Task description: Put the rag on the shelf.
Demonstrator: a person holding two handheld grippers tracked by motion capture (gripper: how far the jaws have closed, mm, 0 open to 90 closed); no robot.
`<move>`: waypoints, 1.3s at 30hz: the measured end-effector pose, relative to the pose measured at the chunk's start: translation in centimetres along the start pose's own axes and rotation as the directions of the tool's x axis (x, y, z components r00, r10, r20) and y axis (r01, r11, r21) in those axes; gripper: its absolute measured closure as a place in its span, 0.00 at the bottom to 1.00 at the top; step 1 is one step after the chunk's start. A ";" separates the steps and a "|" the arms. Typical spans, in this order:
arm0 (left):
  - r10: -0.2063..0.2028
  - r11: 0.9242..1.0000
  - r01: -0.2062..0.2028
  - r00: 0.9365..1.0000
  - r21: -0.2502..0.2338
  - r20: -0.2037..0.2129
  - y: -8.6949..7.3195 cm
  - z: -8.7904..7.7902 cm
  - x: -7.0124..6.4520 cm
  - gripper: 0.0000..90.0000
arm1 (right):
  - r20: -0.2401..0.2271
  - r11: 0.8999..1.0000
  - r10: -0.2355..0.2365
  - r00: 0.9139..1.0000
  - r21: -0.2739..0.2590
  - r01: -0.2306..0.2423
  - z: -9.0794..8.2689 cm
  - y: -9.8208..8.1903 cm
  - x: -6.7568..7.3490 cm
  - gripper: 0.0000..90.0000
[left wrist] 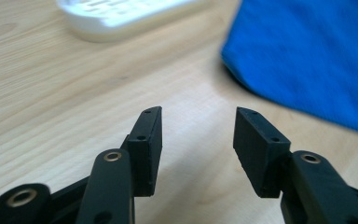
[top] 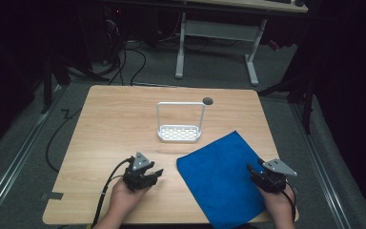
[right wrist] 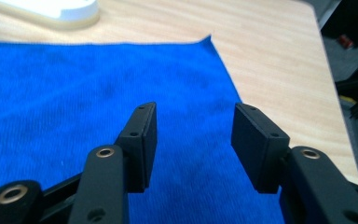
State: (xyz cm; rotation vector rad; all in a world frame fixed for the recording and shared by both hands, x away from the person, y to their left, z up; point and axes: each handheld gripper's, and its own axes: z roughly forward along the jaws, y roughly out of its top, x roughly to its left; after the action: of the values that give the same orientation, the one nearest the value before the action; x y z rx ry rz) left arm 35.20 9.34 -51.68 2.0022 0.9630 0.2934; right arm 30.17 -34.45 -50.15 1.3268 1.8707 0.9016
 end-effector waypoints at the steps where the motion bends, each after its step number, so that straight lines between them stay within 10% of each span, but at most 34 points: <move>1: -0.021 1.000 0.021 1.000 -0.007 0.009 0.0 0.0 0.3 0.59 | 0.003 1.000 0.003 1.000 -0.008 -0.003 0.0 0.1 0.1 0.57; 21: 0.021 1.000 -0.022 0.998 0.021 0.056 0.2 1.2 -1.2 0.61 | -0.038 1.000 0.004 0.999 0.000 -0.004 0.6 0.3 0.3 0.55; 29: 0.109 0.993 -0.114 0.974 0.011 0.198 1.4 3.1 -5.6 0.73 | -0.049 1.000 0.004 0.999 -0.002 -0.004 -0.3 -0.3 0.0 0.58; 39: 0.230 0.966 -0.251 0.943 0.061 0.241 1.9 6.0 -10.2 0.90 | -0.062 0.999 0.037 0.997 -0.005 -0.037 -1.5 -1.0 -0.4 0.65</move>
State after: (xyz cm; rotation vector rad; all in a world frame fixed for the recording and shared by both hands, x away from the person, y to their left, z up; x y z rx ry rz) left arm 32.48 -2.30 -52.18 2.1848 0.5937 0.1443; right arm 28.54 -35.32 -50.13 1.3478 1.8949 0.9766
